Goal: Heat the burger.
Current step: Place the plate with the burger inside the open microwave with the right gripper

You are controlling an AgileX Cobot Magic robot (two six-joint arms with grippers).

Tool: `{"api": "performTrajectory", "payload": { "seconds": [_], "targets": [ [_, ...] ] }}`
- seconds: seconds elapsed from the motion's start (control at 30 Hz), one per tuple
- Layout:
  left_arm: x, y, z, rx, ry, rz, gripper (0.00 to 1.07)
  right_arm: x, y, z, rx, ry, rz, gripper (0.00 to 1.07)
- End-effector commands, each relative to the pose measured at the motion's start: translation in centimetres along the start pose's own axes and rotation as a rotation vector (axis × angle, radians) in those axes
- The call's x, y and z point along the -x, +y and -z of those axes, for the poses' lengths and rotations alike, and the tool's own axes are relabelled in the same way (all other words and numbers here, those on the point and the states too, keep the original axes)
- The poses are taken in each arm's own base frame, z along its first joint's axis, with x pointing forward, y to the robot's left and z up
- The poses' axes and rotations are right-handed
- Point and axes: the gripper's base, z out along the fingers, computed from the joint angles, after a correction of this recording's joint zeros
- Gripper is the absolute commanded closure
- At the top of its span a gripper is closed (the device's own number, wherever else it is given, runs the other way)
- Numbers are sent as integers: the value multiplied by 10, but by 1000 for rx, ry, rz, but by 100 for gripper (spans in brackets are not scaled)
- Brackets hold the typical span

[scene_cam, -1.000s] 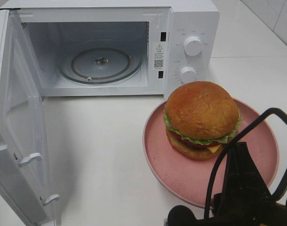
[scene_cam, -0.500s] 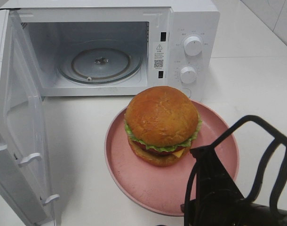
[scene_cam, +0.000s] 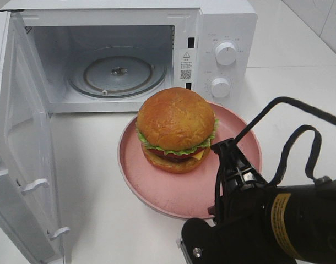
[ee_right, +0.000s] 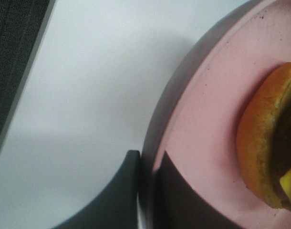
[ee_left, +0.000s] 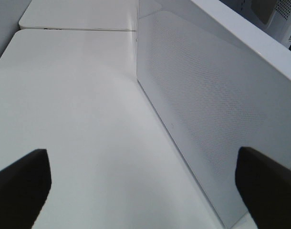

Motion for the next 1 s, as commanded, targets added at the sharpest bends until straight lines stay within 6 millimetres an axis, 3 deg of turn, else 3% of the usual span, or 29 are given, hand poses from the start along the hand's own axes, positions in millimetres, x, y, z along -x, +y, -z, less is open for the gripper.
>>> {"api": "performTrajectory", "payload": {
  "seconds": [0.03,0.33,1.0],
  "targets": [
    [-1,-1,2,-9,-22,-5,9,-3,-9,-1,-28,-35,70,107],
    [-1,-1,2,-9,-22,-5,9,-31,-16,-13,52,-51,156,107],
    [-1,-1,2,-9,-22,-5,9,-57,-45,-22,155,-106,170,107]
  ]
}}
